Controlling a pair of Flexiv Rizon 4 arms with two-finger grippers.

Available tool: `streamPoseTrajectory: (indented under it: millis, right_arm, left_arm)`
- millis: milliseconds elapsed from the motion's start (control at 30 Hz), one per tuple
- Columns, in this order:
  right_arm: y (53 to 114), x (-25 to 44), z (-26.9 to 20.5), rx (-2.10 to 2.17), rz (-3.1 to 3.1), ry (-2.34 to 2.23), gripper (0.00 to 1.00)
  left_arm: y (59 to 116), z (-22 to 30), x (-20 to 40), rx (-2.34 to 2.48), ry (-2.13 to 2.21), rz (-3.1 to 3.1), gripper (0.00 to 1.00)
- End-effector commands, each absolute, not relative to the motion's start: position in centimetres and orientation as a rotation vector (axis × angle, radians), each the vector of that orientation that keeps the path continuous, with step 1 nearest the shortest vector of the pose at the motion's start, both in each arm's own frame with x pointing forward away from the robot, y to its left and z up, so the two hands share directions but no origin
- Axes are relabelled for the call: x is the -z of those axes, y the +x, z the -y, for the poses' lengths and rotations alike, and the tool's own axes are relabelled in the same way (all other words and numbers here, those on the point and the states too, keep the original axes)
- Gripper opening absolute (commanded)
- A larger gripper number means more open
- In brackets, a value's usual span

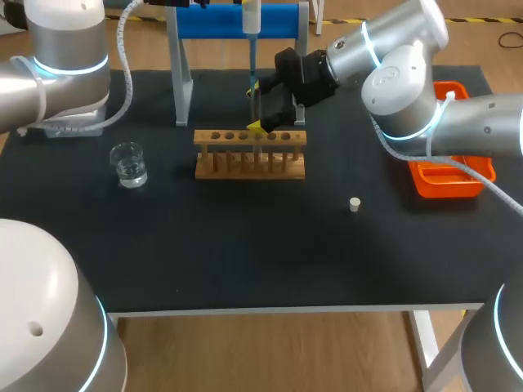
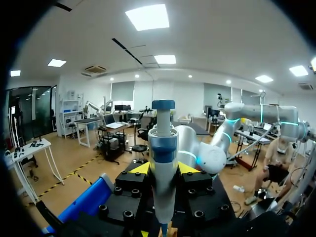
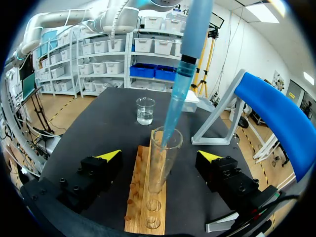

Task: Invert the test tube, pick up the pipette, mount the tip to pipette, aspirate from beaker and dispense into the tube, eject the tip, return the pipette, and cap with the stopper.

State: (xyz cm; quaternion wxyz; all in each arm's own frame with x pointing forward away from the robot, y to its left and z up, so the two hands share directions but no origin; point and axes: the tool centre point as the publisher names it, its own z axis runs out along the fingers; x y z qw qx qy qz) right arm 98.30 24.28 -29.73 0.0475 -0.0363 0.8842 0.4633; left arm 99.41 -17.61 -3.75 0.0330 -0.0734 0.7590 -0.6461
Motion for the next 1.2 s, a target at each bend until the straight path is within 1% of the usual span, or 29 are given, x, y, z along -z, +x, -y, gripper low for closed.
streamPoseTrajectory:
  millis: [33,1200]
  right_arm:
    - [98.3,29.6,-24.2,-1.408,-2.704,-0.113,1.0]
    - [98.3,29.6,-24.2,-1.408,-2.704,-0.113,1.0]
  left_arm:
    - [99.2,17.6,3.8,2.004,-0.2,-2.306,0.0]
    - [99.0,17.7,5.4,2.047,-0.2,-2.3,0.0]
